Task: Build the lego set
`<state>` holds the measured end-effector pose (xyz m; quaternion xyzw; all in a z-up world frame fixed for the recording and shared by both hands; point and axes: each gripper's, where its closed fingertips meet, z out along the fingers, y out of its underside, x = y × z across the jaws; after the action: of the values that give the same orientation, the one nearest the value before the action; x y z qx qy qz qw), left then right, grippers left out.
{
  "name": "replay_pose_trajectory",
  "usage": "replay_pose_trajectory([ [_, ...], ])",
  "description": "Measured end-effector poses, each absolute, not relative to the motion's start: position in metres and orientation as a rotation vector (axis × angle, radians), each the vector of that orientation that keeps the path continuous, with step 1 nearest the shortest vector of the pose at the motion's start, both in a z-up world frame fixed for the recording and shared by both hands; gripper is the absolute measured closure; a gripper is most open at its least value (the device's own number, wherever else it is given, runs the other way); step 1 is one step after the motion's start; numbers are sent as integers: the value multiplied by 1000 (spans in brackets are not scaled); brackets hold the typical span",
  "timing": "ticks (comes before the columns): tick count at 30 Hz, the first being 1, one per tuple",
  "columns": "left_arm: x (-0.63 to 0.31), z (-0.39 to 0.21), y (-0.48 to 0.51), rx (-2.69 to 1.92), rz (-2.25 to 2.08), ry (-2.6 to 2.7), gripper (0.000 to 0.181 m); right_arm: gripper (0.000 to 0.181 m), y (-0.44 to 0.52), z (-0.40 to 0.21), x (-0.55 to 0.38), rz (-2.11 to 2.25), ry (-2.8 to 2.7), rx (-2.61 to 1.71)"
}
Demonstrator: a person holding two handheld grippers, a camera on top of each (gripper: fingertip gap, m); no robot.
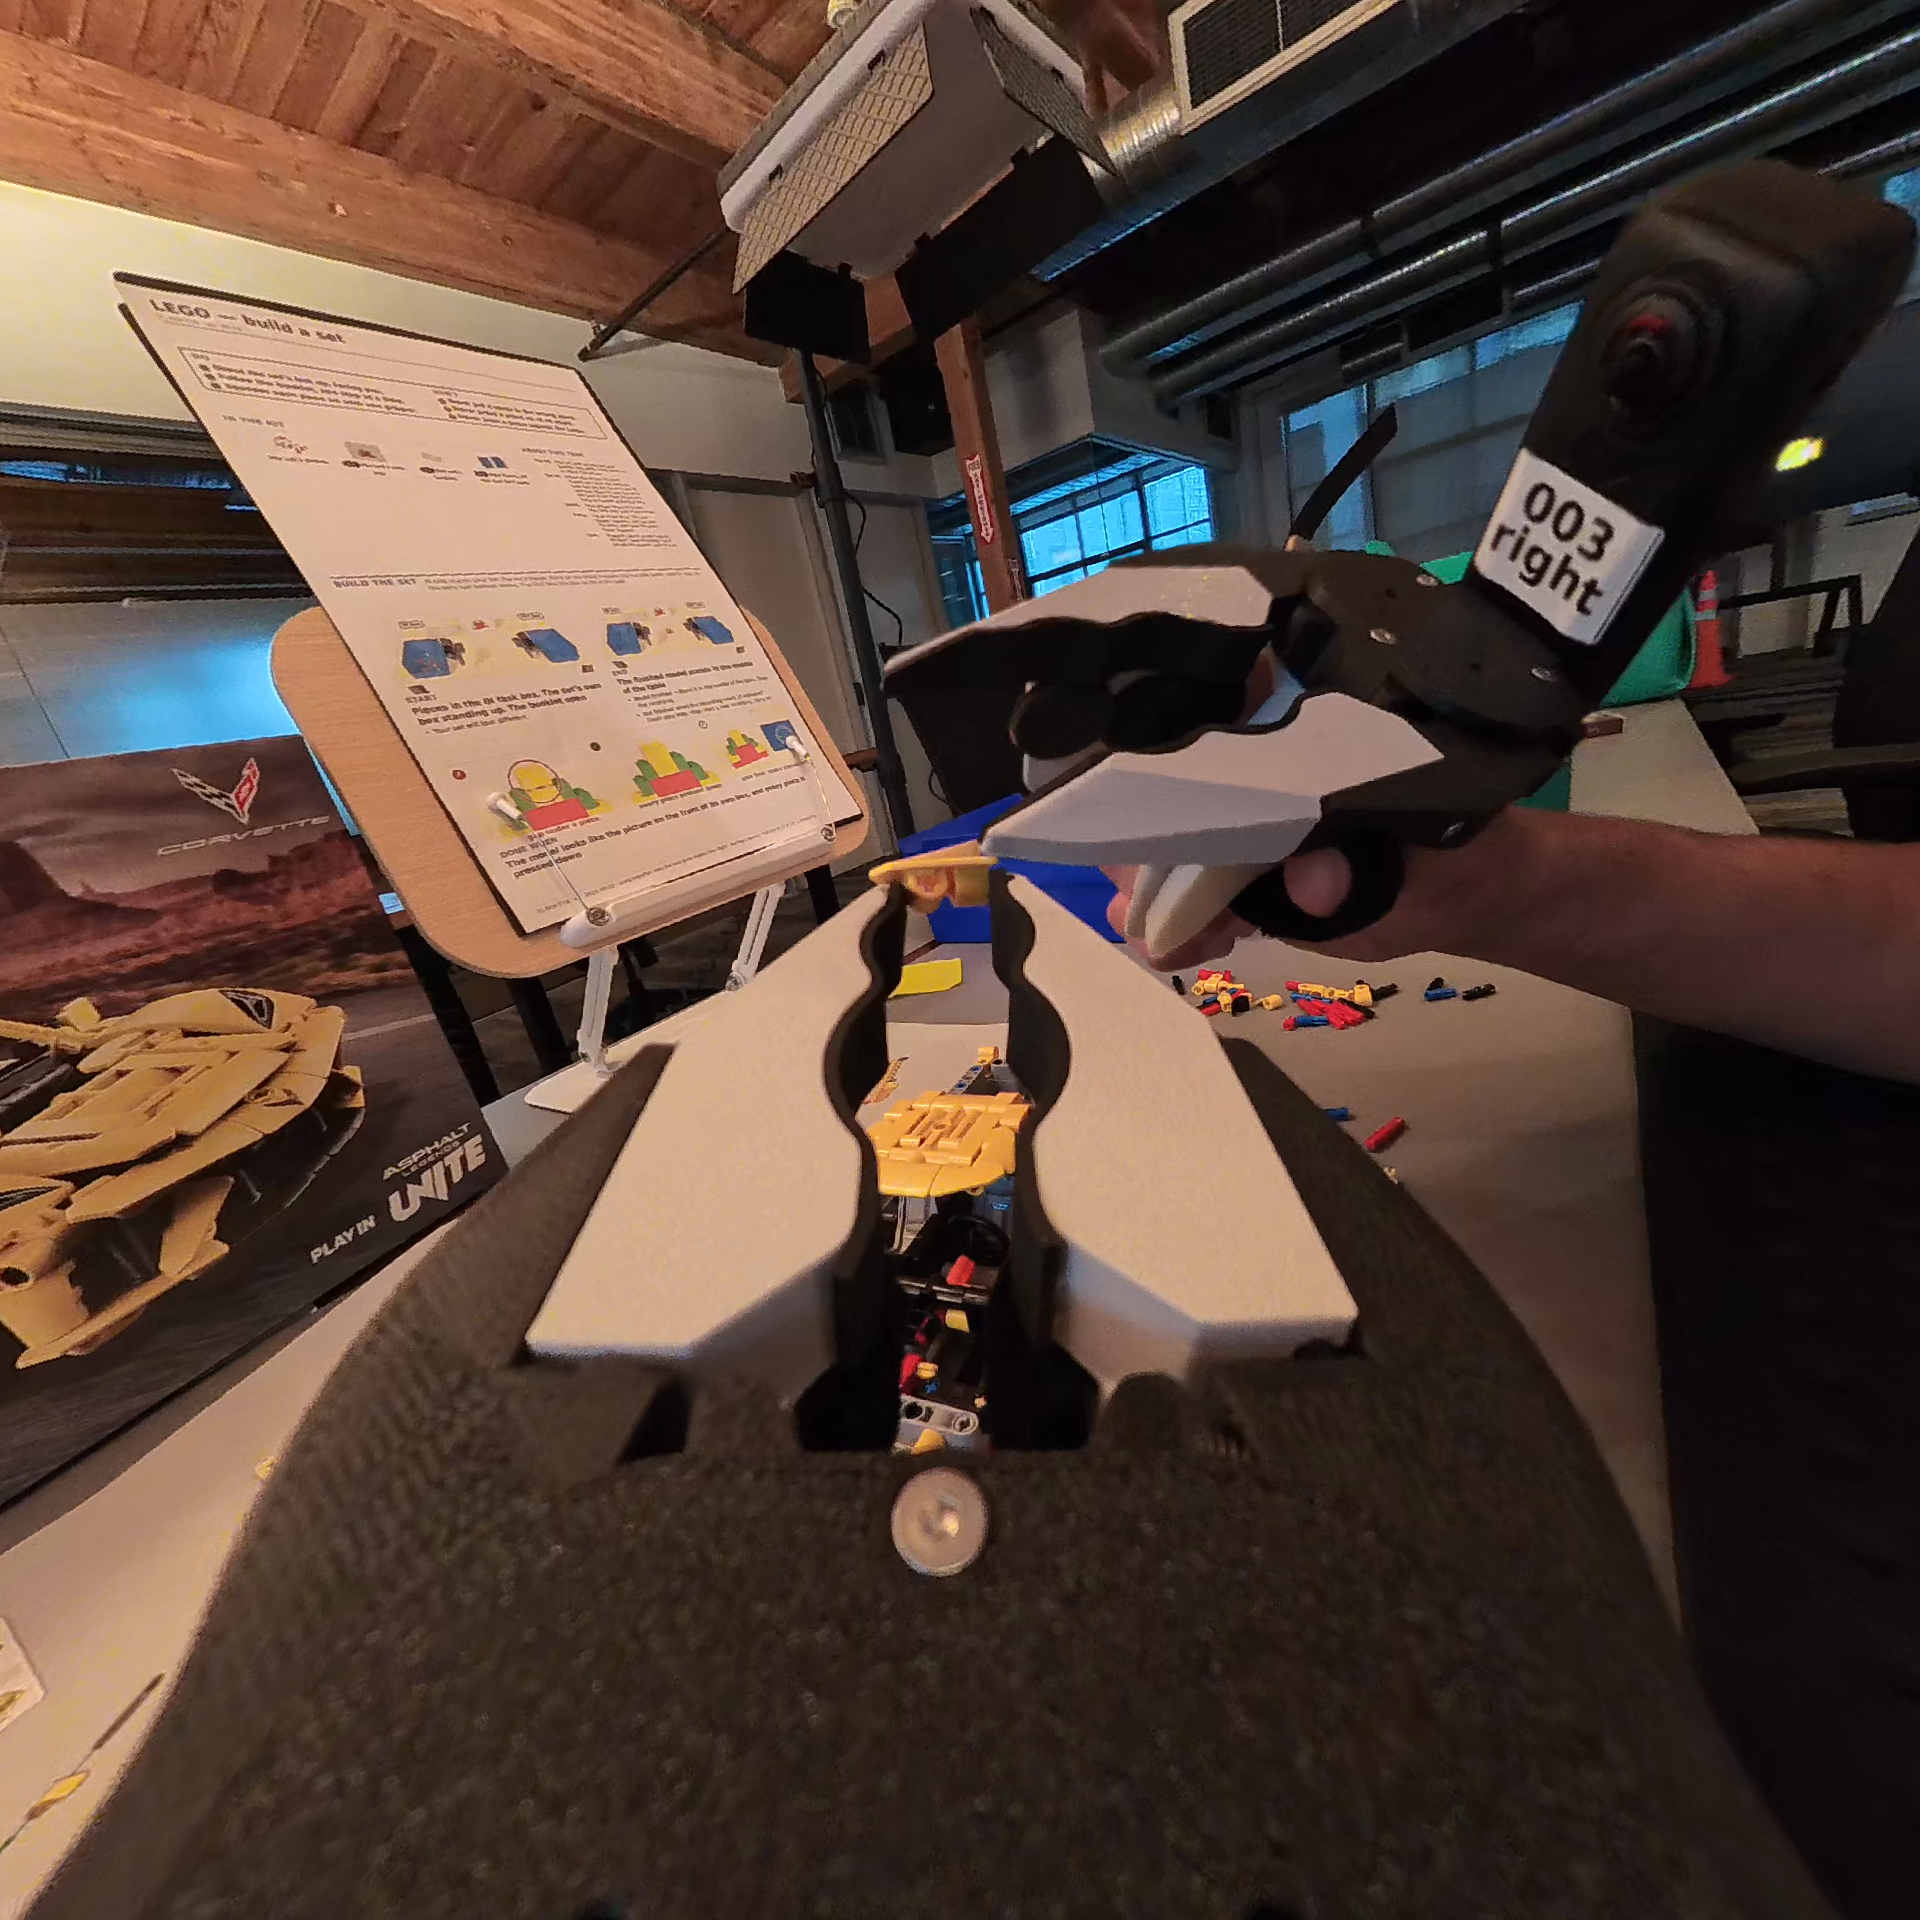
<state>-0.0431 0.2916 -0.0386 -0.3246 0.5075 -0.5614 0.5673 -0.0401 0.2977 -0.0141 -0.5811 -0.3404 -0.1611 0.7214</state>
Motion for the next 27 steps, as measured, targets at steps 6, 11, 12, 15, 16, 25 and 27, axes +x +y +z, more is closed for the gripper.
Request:
replay_pose_trajectory([
  [6,-43,-38,290,-739,-1291,1199,165,137,298,-17,-38,-177,-699,-1350],
  [11,-43,-38,288,-722,-1274,1205,165,136,299,-22,-38,-4,-651,-1415],
  [12,-44,-38,287,-719,-1274,1205,165,134,299,-22,-37,24,-635,-1425],
  [15,-44,-38,286,-711,-1277,1208,165,131,299,-24,-37,127,-599,-1457],
  [16,-44,-38,285,-707,-1276,1210,165,129,299,-25,-36,169,-583,-1469],
  [25,-44,-39,285,-711,-1270,1213,165,123,301,-35,-36,351,-530,-1534],
  [27,-44,-38,285,-710,-1272,1209,165,122,298,-35,-39,373,-545,-1533],
])
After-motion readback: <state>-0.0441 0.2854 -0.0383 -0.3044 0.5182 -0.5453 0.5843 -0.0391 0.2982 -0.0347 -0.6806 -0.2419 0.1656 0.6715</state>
